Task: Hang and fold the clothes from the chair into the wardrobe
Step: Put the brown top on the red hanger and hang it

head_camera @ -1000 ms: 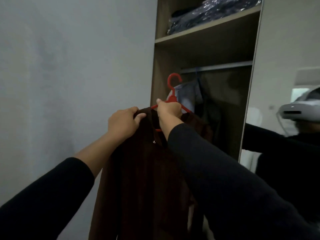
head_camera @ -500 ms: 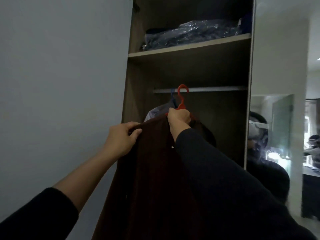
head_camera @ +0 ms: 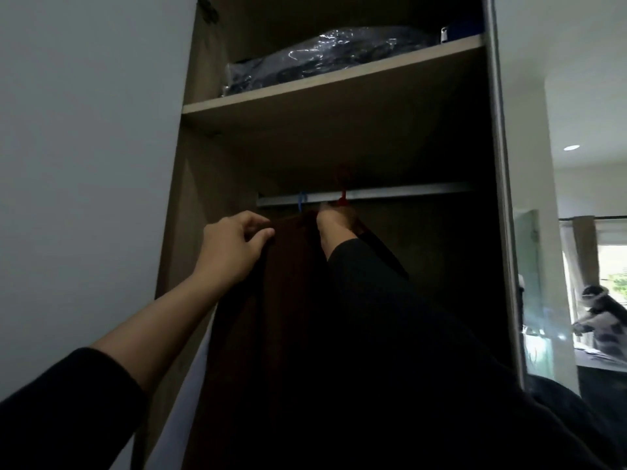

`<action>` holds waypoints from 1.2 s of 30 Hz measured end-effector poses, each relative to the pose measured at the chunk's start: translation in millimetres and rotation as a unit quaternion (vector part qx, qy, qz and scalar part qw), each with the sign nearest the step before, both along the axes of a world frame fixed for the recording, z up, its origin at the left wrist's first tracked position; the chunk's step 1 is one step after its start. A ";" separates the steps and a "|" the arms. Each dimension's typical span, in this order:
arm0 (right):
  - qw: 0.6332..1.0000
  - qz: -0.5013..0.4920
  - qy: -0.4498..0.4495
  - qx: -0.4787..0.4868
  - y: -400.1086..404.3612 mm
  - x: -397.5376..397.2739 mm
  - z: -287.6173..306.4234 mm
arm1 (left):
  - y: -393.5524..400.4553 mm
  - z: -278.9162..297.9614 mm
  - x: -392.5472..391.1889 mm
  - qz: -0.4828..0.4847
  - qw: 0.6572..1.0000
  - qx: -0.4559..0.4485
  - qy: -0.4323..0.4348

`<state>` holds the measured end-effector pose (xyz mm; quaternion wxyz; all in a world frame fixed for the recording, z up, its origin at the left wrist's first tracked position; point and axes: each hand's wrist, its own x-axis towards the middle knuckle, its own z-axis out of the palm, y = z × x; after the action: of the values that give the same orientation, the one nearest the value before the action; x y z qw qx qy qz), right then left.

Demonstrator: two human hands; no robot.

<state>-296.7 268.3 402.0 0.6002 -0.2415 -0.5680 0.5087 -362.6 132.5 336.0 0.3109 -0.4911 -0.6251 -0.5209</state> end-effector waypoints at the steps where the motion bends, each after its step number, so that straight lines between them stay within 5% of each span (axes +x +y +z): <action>1: 1.000 0.007 -0.001 0.018 8.5 -2.2 1.4 | 6.4 1.2 -1.1 -0.003 1.000 -0.004 0.004; 14: 0.997 -0.033 -0.072 0.010 57.7 -8.8 -18.9 | 48.9 -12.8 -10.2 -0.016 0.999 -0.013 0.034; 26: 0.965 -0.209 -0.133 0.080 -7.2 15.9 -59.2 | -23.8 -63.7 -7.3 0.019 0.999 -0.031 0.001; 36: 0.877 -0.257 -0.261 0.312 -118.2 45.9 -142.2 | -121.1 -125.5 16.5 0.090 0.988 -0.049 -0.114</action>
<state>-250.8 150.1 259.8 0.5843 -0.3027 -0.7512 0.0516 -346.0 11.3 210.5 0.2583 -0.3849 -0.7228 -0.5125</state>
